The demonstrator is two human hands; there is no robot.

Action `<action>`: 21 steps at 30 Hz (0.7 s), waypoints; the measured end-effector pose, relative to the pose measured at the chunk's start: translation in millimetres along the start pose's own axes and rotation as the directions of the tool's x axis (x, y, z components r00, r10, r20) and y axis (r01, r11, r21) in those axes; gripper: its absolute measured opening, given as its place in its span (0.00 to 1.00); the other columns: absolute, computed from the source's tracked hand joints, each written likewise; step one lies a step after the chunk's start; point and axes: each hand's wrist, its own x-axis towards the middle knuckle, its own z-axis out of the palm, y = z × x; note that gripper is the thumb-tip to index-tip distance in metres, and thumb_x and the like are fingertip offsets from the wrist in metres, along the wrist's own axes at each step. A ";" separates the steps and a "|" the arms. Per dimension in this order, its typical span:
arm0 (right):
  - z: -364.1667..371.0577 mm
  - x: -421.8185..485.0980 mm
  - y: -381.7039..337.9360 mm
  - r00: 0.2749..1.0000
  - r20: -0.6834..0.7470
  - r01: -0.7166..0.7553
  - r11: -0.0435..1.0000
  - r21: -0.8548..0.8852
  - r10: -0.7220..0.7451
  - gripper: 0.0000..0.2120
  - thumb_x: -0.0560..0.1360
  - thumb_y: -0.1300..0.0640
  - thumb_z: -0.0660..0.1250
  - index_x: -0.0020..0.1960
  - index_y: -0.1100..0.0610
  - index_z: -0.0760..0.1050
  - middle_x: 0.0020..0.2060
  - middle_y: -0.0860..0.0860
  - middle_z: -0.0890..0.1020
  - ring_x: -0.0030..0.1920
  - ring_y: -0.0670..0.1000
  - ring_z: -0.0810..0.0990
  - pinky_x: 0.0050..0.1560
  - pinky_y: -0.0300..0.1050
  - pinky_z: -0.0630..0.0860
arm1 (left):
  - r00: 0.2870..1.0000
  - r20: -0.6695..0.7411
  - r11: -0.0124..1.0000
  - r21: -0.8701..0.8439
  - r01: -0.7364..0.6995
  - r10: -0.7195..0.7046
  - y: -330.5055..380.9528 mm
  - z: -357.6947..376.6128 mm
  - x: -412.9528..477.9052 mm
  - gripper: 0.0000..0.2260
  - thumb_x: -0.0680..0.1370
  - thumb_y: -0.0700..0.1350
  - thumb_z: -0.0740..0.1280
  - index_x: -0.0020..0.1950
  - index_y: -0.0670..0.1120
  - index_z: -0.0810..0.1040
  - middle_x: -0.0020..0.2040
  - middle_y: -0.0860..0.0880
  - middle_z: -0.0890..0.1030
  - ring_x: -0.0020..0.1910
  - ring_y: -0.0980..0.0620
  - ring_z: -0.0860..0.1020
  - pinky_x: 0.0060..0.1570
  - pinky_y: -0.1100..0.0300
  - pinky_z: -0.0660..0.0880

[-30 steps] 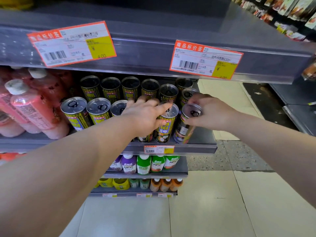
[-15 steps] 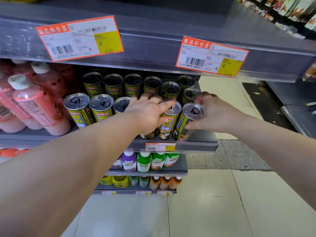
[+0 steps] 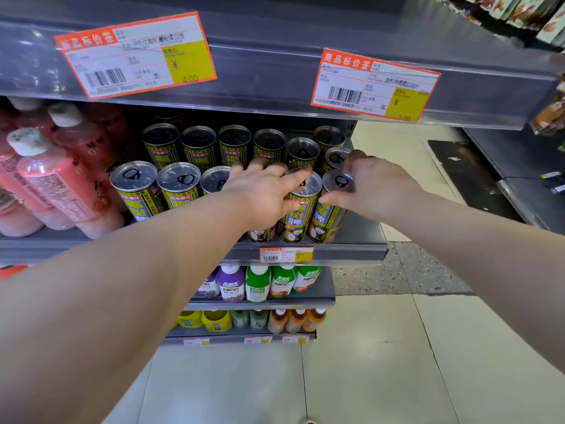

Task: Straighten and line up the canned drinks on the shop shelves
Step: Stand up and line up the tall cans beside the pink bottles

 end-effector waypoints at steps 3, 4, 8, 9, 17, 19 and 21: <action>-5.2 1.6 3.7 0.996 0.091 -0.011 0.991 0.134 -0.001 0.25 0.70 0.52 0.72 0.61 0.61 0.68 0.58 0.58 0.76 0.56 0.56 0.74 0.49 0.43 0.70 | 1.000 -0.007 1.000 -0.003 -0.002 0.002 -0.8 1.3 0.6 0.27 0.80 0.59 0.53 0.75 0.62 0.45 0.74 0.52 0.59 0.72 0.43 0.55 0.65 0.45 0.58; -6.6 0.7 5.6 0.995 0.102 -0.018 0.986 0.165 0.002 0.25 0.69 0.53 0.73 0.61 0.60 0.69 0.58 0.57 0.75 0.56 0.56 0.74 0.50 0.43 0.70 | 1.000 -0.009 1.000 -0.005 -0.004 0.004 -1.4 1.6 0.9 0.27 0.80 0.59 0.53 0.75 0.62 0.45 0.74 0.53 0.59 0.72 0.43 0.55 0.65 0.45 0.58; 2.3 -2.4 6.9 0.998 0.033 -0.065 0.979 0.195 0.060 0.32 0.66 0.43 0.74 0.62 0.60 0.68 0.58 0.56 0.75 0.59 0.56 0.74 0.49 0.42 0.67 | 1.000 -0.015 1.000 -0.003 -0.005 0.005 -1.7 2.4 1.6 0.27 0.80 0.59 0.53 0.75 0.62 0.45 0.74 0.53 0.59 0.72 0.43 0.55 0.65 0.45 0.57; 6.7 -2.2 7.3 0.998 0.016 -0.061 0.974 0.217 0.059 0.32 0.67 0.44 0.74 0.62 0.60 0.68 0.59 0.56 0.76 0.59 0.56 0.74 0.49 0.42 0.67 | 1.000 -0.017 1.000 -0.003 -0.005 0.005 -1.6 2.6 1.7 0.26 0.80 0.59 0.53 0.75 0.62 0.45 0.74 0.53 0.60 0.72 0.43 0.56 0.65 0.45 0.57; 0.8 4.8 29.2 0.991 -0.034 -0.093 0.866 0.491 0.126 0.20 0.69 0.43 0.71 0.51 0.55 0.72 0.51 0.54 0.80 0.47 0.55 0.77 0.49 0.44 0.71 | 0.998 -0.055 1.000 -0.009 -0.009 0.008 -1.4 4.2 -0.4 0.29 0.77 0.63 0.54 0.75 0.62 0.46 0.74 0.53 0.59 0.72 0.44 0.56 0.67 0.45 0.56; -6.1 15.7 34.3 0.978 -0.037 -0.155 0.840 0.520 0.204 0.16 0.70 0.45 0.71 0.50 0.54 0.73 0.52 0.54 0.80 0.45 0.54 0.76 0.49 0.44 0.73 | 0.999 -0.051 0.999 -0.032 -0.001 -0.001 0.8 2.0 -1.4 0.31 0.76 0.64 0.57 0.75 0.61 0.47 0.75 0.52 0.58 0.72 0.45 0.56 0.67 0.45 0.56; -11.0 26.8 34.8 0.976 0.003 -0.185 0.827 0.531 0.216 0.18 0.70 0.47 0.72 0.55 0.54 0.73 0.56 0.53 0.78 0.46 0.53 0.75 0.52 0.46 0.74 | 0.998 -0.062 0.995 -0.097 0.026 -0.032 3.9 -0.3 -2.3 0.34 0.74 0.65 0.59 0.75 0.58 0.50 0.75 0.51 0.58 0.72 0.45 0.56 0.68 0.47 0.55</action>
